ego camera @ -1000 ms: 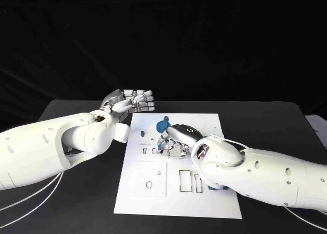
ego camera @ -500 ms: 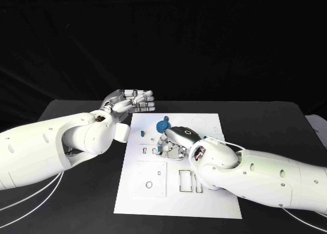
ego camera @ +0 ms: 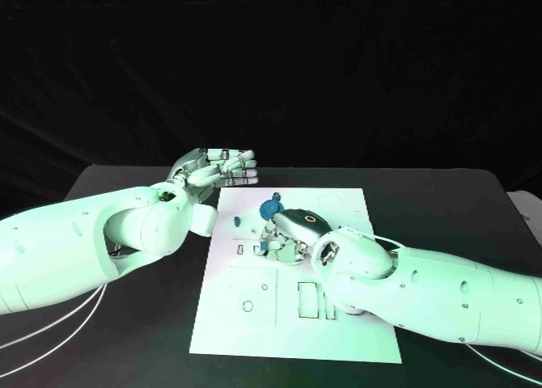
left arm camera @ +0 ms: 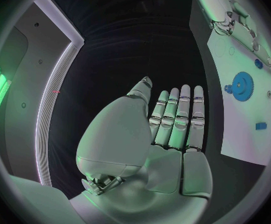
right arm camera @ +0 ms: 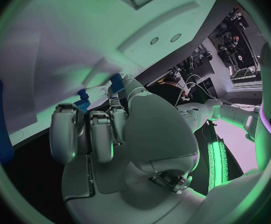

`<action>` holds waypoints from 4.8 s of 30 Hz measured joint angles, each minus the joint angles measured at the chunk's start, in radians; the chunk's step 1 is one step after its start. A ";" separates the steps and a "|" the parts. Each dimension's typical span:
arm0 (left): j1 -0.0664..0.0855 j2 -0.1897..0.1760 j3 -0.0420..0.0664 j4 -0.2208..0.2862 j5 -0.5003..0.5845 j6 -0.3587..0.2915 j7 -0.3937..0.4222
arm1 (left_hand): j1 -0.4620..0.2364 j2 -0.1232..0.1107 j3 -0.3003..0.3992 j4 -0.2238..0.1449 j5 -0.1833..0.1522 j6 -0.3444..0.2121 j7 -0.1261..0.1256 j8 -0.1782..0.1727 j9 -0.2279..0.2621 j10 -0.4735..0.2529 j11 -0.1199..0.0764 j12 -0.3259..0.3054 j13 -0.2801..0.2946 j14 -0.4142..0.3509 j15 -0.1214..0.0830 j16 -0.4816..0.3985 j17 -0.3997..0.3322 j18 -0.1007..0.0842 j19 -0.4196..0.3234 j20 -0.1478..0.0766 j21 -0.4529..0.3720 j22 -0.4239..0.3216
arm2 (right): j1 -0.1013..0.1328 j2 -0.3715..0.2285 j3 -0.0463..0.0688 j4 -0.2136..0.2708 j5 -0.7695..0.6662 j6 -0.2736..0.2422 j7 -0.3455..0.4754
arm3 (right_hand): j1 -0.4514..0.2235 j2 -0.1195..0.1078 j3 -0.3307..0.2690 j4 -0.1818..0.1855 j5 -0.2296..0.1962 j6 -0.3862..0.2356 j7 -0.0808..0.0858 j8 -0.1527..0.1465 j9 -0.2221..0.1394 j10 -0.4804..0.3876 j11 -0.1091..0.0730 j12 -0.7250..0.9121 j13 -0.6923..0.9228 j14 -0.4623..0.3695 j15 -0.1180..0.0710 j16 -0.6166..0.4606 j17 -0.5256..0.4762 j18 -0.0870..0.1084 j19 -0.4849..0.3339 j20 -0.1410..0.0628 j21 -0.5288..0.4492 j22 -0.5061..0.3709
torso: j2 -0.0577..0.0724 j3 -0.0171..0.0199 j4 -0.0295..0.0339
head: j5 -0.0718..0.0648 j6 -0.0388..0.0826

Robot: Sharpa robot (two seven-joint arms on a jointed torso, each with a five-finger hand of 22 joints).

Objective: Assemble the parts on the task board

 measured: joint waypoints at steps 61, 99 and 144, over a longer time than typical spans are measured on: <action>0.000 -0.001 0.000 -0.001 0.000 0.000 -0.004 | 0.000 0.000 0.000 0.000 0.000 0.000 0.000 0.000 0.000 0.000 0.000 0.000 0.000 0.000 0.000 -0.004 0.000 0.000 0.000 0.000 0.000 -0.001 | -0.003 -0.002 -0.004 0.003 -0.034 0.024 -0.024 | -0.089 -0.091 -0.052 0.040 -0.012 -0.107 0.035 -0.060 -0.021 -0.053 0.052 -0.062 -0.032 -0.001 0.028 -0.004 0.001 0.000 -0.031 0.031 -0.071 0.000 | 0.000 0.0007 -0.0006 | -0.004 0.003; 0.046 0.121 0.000 -0.170 -0.666 0.408 -0.623 | -0.176 0.033 -0.112 0.109 0.000 0.126 -0.170 0.237 0.289 0.254 -0.189 0.849 0.779 0.450 -0.208 1.284 1.202 0.000 0.425 -0.247 0.731 0.500 | 0.173 -0.505 0.021 0.176 0.547 -0.138 0.272 | -0.046 -0.072 -0.194 0.126 0.103 -0.159 0.046 -0.011 -0.036 -0.114 0.061 -0.107 -0.103 0.000 0.050 -0.049 0.000 0.016 -0.084 0.041 -0.197 -0.003 | -0.084 0.0076 -0.0103 | 0.013 -0.036; 0.076 0.319 -0.052 -0.289 -1.060 0.661 -0.966 | -0.263 0.073 -0.227 0.114 0.000 0.039 -0.189 0.399 0.565 0.327 -0.202 1.140 1.102 0.450 -0.225 1.284 1.204 -0.078 0.588 -0.266 1.112 1.064 | 0.179 -0.498 0.020 0.124 0.578 -0.152 0.242 | -0.059 -0.059 -0.240 0.127 0.189 -0.156 0.042 0.009 -0.037 -0.125 0.050 -0.131 -0.132 0.000 0.043 -0.062 0.000 0.016 -0.095 0.038 -0.228 -0.016 | -0.079 0.0095 -0.0096 | 0.020 -0.053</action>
